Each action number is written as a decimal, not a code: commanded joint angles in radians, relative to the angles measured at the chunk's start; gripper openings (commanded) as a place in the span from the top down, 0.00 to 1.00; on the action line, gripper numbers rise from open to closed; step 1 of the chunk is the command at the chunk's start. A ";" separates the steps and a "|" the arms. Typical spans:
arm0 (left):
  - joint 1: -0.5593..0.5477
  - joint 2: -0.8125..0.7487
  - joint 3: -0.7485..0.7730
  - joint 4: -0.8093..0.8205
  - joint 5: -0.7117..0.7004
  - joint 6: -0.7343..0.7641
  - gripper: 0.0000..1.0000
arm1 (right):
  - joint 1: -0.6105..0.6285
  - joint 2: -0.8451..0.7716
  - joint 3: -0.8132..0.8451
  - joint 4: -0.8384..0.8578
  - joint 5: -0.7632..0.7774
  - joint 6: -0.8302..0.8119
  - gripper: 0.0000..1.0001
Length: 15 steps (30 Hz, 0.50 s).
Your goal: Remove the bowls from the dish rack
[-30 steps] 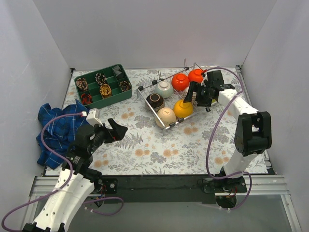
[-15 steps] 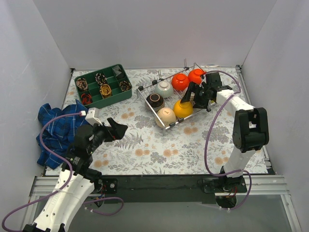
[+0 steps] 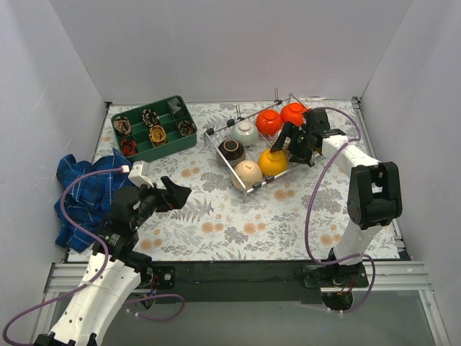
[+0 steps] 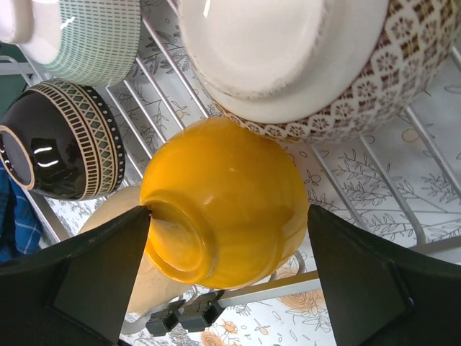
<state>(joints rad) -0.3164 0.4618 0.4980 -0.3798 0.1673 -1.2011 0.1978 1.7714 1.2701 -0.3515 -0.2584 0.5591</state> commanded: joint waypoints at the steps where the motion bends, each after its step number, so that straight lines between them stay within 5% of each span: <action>1: -0.003 -0.009 -0.004 0.025 0.008 0.012 0.02 | 0.008 -0.023 -0.037 -0.084 0.084 0.027 0.01; 15: -0.003 -0.032 -0.009 0.027 0.008 0.012 0.02 | 0.011 -0.168 -0.109 -0.069 0.120 -0.027 0.01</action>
<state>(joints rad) -0.3164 0.4385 0.4976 -0.3714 0.1684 -1.2011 0.2161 1.6585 1.1637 -0.3542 -0.1917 0.5732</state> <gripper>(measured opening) 0.982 0.984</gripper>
